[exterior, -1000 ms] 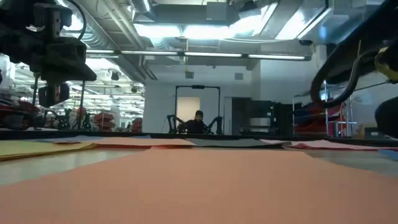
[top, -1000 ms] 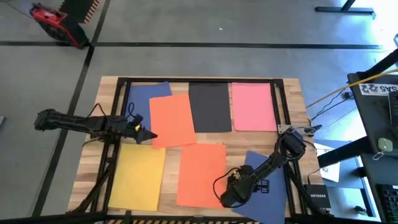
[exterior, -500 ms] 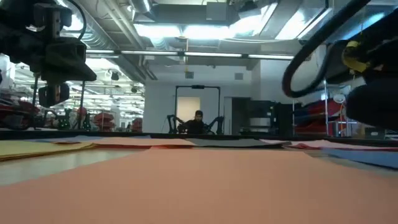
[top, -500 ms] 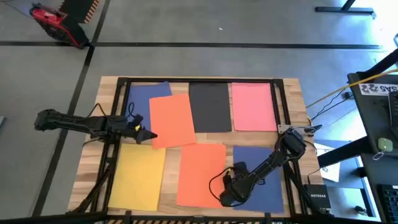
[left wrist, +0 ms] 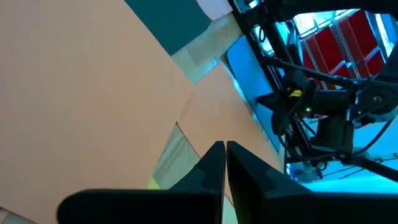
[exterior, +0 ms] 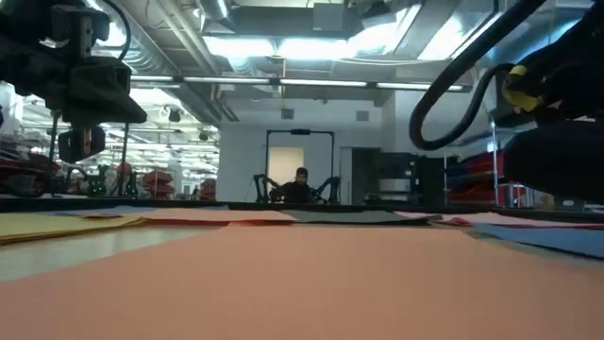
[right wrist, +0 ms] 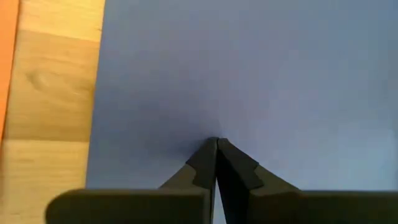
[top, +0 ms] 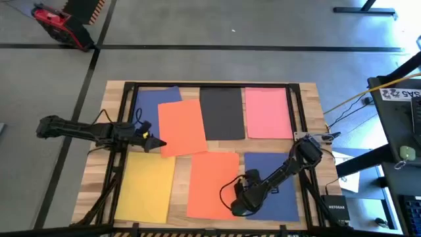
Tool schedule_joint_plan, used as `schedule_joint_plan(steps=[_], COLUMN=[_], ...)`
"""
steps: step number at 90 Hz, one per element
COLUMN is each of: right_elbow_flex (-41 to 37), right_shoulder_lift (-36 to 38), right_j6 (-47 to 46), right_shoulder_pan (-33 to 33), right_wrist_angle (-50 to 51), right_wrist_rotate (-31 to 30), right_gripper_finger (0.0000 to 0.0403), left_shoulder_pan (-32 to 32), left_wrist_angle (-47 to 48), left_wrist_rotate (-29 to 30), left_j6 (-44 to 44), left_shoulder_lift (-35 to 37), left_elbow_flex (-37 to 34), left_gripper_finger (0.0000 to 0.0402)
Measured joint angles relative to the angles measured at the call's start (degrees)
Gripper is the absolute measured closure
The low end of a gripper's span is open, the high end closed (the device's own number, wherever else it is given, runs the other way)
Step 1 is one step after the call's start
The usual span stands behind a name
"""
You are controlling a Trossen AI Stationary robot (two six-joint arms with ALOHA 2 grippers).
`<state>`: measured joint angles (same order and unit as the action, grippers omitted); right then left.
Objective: Organize paper
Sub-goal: Move the blue paper to the bottom right of the table, then stack the orange paper on top of the other orange paper
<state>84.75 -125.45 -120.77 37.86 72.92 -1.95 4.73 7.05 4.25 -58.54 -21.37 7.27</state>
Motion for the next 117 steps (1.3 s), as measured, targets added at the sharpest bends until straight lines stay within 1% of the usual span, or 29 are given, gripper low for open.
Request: schedule_joint_plan(steps=[30,43,59,70,76,84,93,98,108,117], right_elbow_flex=[-0.2,-0.3,-0.3,-0.2,-0.2,-0.2,-0.1,-0.1,-0.1,-0.1], right_shoulder_lift=[0.7,2.0,6.0,9.4,11.8,15.0,17.8,18.6,18.8,17.7], right_j6=[-0.1,-0.2,-0.2,-0.2,1.9,8.9,18.3,24.5,42.6,59.2], right_shoulder_pan=[-0.1,-0.1,0.0,0.0,0.0,-0.3,-1.1,-2.2,-5.8,-9.6], right_wrist_angle=[1.9,4.2,8.2,11.2,10.9,8.3,3.4,0.6,-5.3,-11.8], right_wrist_rotate=[-0.4,1.5,1.1,-0.6,-2.8,-7.9,-16.7,-20.5,-23.1,-25.9], right_gripper_finger=[0.0403,0.0402,0.0402,0.0402,0.0402,0.0402,0.0402,0.0402,0.0397,0.0373], left_shoulder_pan=[0.0,0.0,0.0,0.0,0.0,0.0,0.0,0.0,0.0,0.0], left_wrist_angle=[0.0,-0.6,-0.1,-0.1,0.5,3.6,9.1,11.9,17.0,19.7], left_wrist_rotate=[0.0,-0.1,-0.2,-0.2,-0.2,-0.2,-0.2,0.0,1.4,2.8], left_j6=[0.4,1.5,4.6,8.6,10.3,13.0,16.2,18.0,20.2,21.1], left_shoulder_lift=[0.0,0.0,0.0,0.0,0.0,-0.1,-0.2,-0.2,-0.2,-0.2], left_elbow_flex=[0.0,0.0,1.9,4.5,5.8,7.9,10.6,11.9,13.5,14.0], left_gripper_finger=[0.0402,0.0402,0.0402,0.0402,0.0402,0.0402,0.0402,0.0402,0.0402,0.0402])
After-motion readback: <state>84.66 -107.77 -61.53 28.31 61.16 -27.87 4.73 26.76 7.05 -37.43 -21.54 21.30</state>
